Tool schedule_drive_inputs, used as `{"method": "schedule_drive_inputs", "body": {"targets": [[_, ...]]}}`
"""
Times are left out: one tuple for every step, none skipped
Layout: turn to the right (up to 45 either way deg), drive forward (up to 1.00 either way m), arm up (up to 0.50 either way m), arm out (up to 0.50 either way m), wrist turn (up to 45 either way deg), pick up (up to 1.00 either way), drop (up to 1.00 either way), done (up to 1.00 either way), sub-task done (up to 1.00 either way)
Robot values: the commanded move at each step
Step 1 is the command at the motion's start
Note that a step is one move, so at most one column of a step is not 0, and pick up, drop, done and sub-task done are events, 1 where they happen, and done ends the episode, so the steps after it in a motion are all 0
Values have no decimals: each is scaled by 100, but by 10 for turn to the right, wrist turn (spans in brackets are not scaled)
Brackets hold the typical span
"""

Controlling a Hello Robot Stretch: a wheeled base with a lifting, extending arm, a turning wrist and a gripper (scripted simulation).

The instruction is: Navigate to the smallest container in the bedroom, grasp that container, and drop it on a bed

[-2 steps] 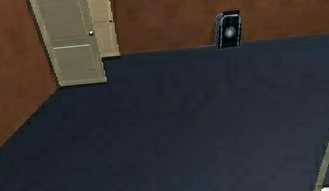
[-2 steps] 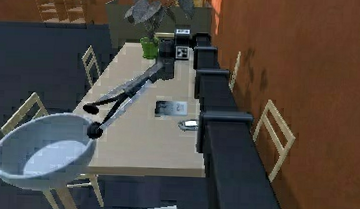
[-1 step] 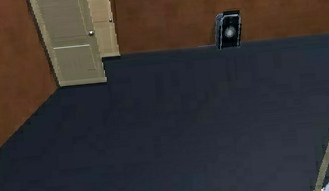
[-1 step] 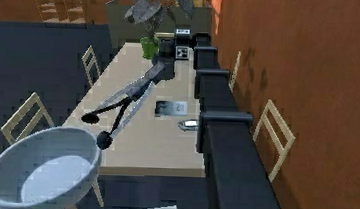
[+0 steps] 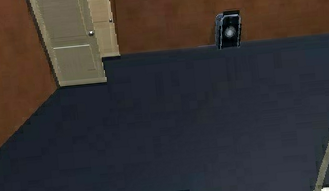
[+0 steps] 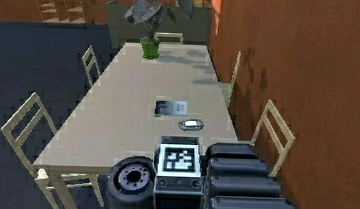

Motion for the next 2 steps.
{"method": "schedule_drive_inputs", "body": {"targets": [[-450, 0, 0, 0, 0, 0, 0, 0, 0], [-60, 0, 0, 0, 0, 0, 0, 0, 0]]}}
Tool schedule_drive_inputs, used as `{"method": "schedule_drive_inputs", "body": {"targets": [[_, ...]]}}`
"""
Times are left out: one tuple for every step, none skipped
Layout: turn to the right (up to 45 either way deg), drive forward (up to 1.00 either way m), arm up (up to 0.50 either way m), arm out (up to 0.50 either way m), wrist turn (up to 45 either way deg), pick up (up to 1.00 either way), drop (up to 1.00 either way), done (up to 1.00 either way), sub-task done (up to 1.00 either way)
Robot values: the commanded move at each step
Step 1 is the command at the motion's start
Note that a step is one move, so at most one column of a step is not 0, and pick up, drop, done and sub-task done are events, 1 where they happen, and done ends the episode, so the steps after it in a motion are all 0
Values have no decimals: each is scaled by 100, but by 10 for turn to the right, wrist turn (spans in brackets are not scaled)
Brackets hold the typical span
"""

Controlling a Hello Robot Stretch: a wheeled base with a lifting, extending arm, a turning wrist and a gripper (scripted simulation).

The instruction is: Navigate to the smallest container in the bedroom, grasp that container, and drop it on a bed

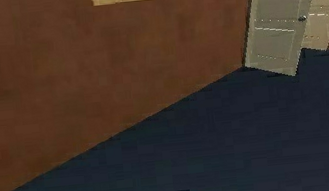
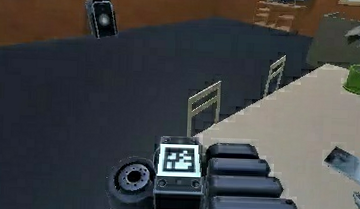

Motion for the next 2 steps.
{"method": "schedule_drive_inputs", "body": {"targets": [[0, 50, 0, 0, 0, 0, 0, 0, 0], [450, 0, 0, 0, 0, 0, 0, 0, 0]]}}
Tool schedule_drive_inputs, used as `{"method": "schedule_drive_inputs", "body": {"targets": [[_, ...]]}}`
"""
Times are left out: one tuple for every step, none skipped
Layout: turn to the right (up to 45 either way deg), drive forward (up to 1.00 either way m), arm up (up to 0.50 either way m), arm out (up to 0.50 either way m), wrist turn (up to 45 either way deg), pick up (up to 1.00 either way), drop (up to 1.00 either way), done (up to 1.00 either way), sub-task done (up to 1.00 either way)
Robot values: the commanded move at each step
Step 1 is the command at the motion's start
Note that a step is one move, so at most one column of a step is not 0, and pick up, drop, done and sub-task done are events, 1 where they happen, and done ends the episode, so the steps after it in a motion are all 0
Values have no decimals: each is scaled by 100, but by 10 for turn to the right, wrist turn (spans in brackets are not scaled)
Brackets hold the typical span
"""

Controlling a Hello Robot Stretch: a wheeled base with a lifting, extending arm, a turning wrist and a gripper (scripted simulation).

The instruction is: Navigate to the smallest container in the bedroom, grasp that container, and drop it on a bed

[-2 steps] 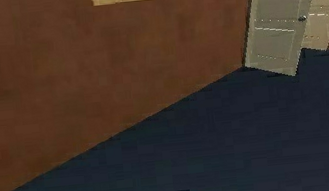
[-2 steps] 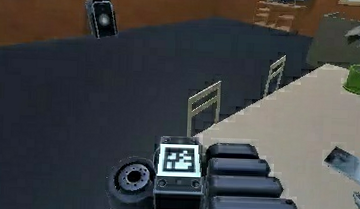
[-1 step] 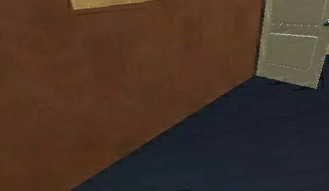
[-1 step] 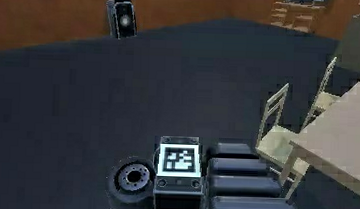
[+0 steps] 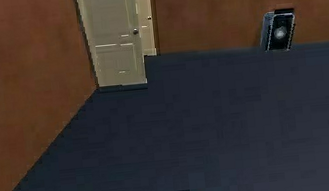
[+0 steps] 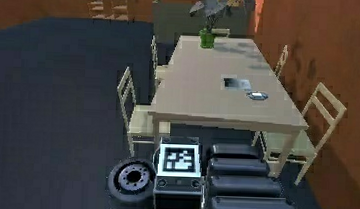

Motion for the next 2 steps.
{"method": "schedule_drive_inputs", "body": {"targets": [[420, 0, 0, 0, 0, 0, 0, 0, 0], [0, 100, 0, 0, 0, 0, 0, 0, 0]]}}
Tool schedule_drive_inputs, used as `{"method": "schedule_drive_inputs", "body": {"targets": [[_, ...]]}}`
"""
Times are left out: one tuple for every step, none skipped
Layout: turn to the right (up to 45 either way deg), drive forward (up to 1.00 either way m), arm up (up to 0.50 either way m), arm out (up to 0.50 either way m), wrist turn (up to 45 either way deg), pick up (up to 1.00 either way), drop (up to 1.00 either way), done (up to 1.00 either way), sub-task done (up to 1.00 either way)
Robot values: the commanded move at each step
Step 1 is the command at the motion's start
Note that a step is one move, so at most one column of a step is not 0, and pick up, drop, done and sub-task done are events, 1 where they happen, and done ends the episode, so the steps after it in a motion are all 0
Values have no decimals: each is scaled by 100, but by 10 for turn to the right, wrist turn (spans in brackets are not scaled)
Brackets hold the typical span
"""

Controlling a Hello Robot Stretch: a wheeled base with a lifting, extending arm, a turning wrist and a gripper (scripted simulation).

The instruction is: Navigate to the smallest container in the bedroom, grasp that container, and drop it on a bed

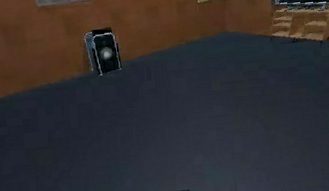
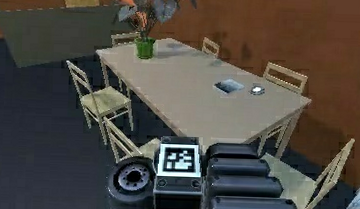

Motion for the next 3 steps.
{"method": "schedule_drive_inputs", "body": {"targets": [[30, 0, 0, 0, 0, 0, 0, 0, 0], [0, 40, 0, 0, 0, 0, 0, 0, 0], [450, 0, 0, 0, 0, 0, 0, 0, 0]]}}
